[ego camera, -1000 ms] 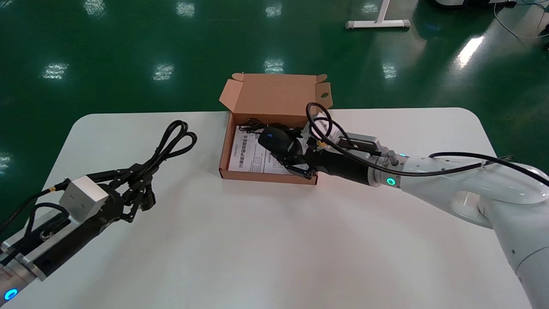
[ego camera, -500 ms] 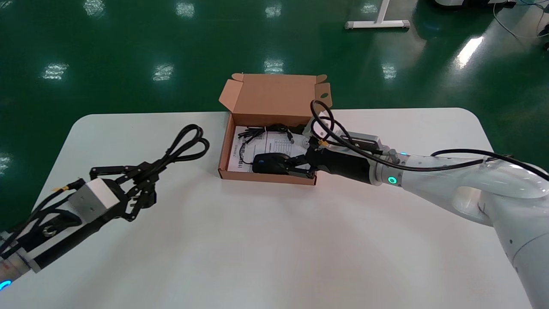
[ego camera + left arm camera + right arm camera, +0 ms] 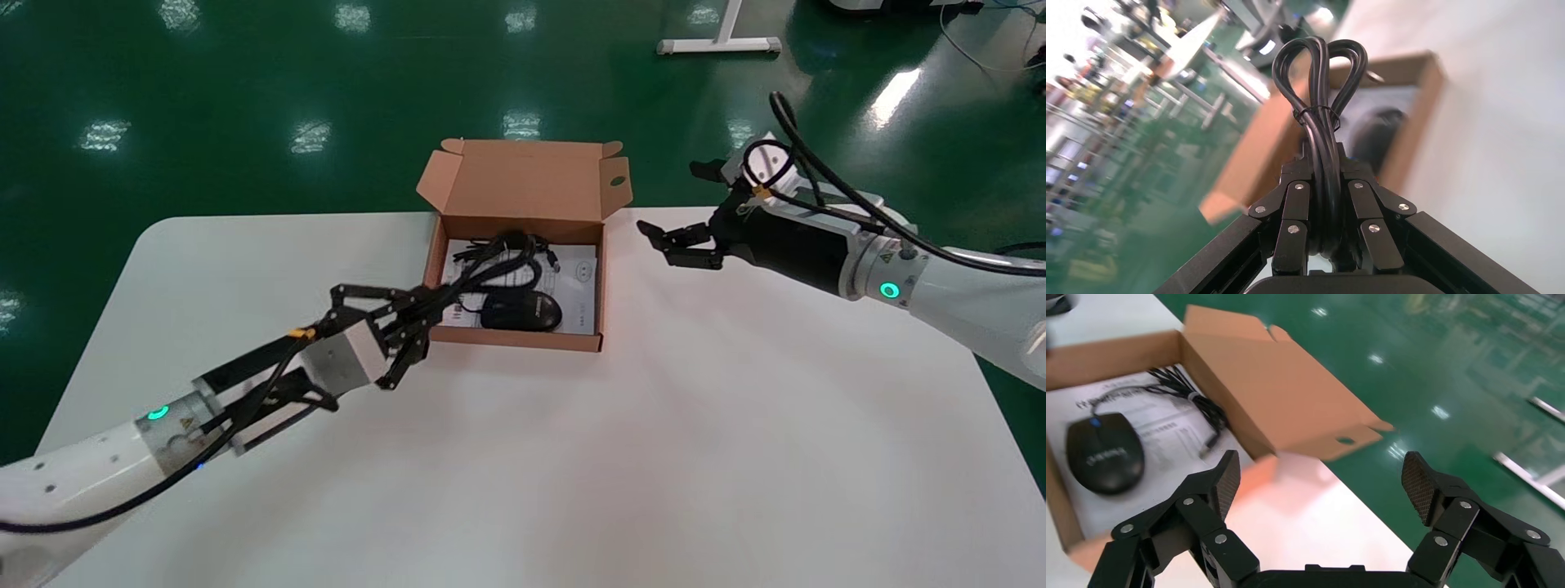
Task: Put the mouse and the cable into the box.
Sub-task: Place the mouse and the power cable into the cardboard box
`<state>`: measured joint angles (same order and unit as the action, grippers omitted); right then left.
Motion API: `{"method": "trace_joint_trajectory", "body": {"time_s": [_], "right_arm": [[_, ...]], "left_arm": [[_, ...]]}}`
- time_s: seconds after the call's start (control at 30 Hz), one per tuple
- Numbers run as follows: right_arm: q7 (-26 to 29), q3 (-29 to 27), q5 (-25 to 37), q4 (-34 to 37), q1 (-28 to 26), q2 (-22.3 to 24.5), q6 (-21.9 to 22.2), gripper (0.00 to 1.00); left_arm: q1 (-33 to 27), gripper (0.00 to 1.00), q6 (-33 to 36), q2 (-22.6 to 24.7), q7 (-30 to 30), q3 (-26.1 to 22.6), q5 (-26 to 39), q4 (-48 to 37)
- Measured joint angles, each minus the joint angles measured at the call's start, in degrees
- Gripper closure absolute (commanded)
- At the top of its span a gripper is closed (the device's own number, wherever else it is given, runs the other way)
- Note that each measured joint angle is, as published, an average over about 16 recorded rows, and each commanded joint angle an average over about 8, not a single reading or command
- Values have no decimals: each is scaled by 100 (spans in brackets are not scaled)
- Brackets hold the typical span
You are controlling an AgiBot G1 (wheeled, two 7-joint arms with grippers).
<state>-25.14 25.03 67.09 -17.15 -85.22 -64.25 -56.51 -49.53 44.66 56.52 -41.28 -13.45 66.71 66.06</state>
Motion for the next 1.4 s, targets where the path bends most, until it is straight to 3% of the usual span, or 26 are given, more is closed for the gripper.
{"method": "trace_joint_trajectory", "body": {"time_s": [0.53,0.63,0.8,0.9,1.2,1.4], "right_arm": [[102,-16,-12,-56,-16,100,42,0],[109,-16,-12,-67,-13,105,47,0],[118,-16,-13,-79,-10,111,52,0],[120,-16,-14,-83,-9,113,54,0],[121,-15,-13,-85,-7,112,55,0],[127,-47,-56,-87,-4,105,75,0]], "left_arm": [[-1706,100,39,1503,-1819,-392,499,-2575],[-1883,84,35,1665,-2075,-371,480,-2949],[-2074,22,71,1814,-2339,-335,436,-3340],[-2136,0,94,1848,-2418,-335,438,-3457],[-2128,0,123,1848,-2393,-319,407,-3441],[-2064,0,376,1912,-2094,-137,-34,-3387]]}}
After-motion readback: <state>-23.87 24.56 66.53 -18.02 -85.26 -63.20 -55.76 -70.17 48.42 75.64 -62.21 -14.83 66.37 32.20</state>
